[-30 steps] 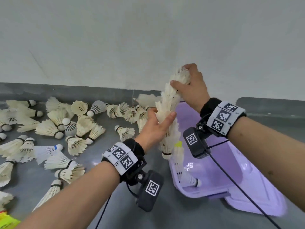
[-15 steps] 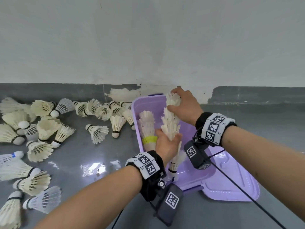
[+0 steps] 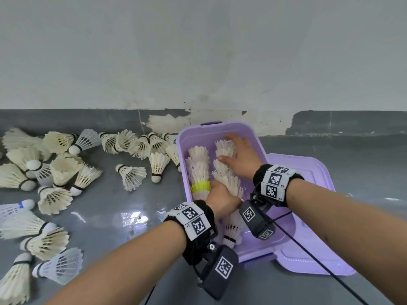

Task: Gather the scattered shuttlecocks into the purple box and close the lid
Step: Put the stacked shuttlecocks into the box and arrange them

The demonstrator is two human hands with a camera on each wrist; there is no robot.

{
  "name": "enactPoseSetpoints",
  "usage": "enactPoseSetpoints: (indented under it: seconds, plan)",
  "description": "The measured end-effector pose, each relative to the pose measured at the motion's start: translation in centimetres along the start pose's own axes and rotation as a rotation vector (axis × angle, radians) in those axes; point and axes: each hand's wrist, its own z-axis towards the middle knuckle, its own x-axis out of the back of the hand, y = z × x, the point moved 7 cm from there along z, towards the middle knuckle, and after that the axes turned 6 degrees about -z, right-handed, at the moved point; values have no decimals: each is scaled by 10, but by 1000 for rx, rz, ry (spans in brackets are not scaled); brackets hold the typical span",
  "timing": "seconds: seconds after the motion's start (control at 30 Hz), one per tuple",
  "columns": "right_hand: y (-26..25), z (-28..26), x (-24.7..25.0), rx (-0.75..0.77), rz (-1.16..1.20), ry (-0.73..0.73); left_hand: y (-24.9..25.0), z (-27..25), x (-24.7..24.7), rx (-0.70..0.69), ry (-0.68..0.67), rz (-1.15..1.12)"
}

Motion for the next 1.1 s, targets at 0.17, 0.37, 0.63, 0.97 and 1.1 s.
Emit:
enactPoseSetpoints:
  seconds: [0.17, 0.37, 0.63, 0.97, 1.1]
  plan:
    - [17, 1, 2, -63, 4, -2, 17, -8, 19, -157, 54, 330]
    - [19, 1, -4, -95, 15, -25, 42, -19, 16, -491, 201, 826]
    - [30, -6, -17, -282, 205, -112, 38, -8, 35, -367, 296, 953]
    - [13, -32, -28, -190, 62, -345, 32, -6, 32, -274, 124, 939]
    - [29, -55, -44, -507, 208, -543, 30, -1, 31, -268, 109, 913]
